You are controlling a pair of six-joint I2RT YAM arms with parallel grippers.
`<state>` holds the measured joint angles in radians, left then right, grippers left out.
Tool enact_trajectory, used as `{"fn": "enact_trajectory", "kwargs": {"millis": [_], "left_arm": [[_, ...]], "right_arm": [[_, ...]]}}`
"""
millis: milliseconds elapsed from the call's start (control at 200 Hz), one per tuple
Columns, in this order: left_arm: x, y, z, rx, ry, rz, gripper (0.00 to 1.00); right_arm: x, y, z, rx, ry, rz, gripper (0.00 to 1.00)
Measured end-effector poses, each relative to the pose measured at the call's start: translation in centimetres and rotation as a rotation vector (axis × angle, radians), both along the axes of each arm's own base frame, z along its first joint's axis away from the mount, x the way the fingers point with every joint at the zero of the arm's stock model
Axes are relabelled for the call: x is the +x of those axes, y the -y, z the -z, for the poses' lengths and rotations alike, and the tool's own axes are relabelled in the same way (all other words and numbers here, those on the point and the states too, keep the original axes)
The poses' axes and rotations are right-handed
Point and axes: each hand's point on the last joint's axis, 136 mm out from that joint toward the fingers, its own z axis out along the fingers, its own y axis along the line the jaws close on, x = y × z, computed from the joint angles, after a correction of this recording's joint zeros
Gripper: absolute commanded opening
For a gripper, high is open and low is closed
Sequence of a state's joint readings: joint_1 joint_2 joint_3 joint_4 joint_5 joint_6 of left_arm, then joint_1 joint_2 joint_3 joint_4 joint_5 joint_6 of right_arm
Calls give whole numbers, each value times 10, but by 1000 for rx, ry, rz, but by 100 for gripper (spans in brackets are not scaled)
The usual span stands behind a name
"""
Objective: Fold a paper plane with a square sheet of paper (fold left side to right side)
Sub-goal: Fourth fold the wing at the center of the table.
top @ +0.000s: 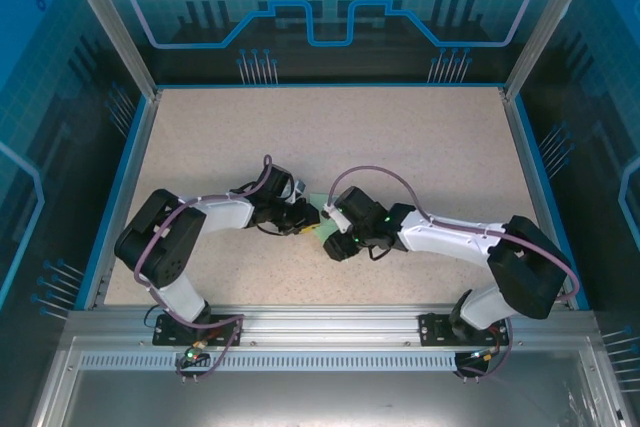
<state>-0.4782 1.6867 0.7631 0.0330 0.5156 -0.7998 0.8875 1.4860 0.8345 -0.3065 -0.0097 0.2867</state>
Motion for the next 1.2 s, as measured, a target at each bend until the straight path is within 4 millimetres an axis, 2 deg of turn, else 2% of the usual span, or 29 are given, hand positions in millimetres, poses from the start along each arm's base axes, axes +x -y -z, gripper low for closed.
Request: {"fn": "enact_trajectory", "kwargs": {"millis": [395, 675, 830, 1020, 1200], "left_arm": [[9, 6, -14, -24, -8, -22, 19], [9, 7, -15, -25, -15, -19, 20], [8, 7, -16, -22, -22, -18, 26], [5, 5, -15, -11, -43, -18, 28], [2, 3, -18, -4, -50, -19, 30]], "right_arm": [[8, 4, 23, -124, 66, 23, 49], [12, 4, 36, -182, 69, 28, 47], [14, -1, 34, -182, 81, 20, 37], [14, 0, 34, -190, 86, 24, 26], [14, 0, 34, -191, 87, 30, 12]]}}
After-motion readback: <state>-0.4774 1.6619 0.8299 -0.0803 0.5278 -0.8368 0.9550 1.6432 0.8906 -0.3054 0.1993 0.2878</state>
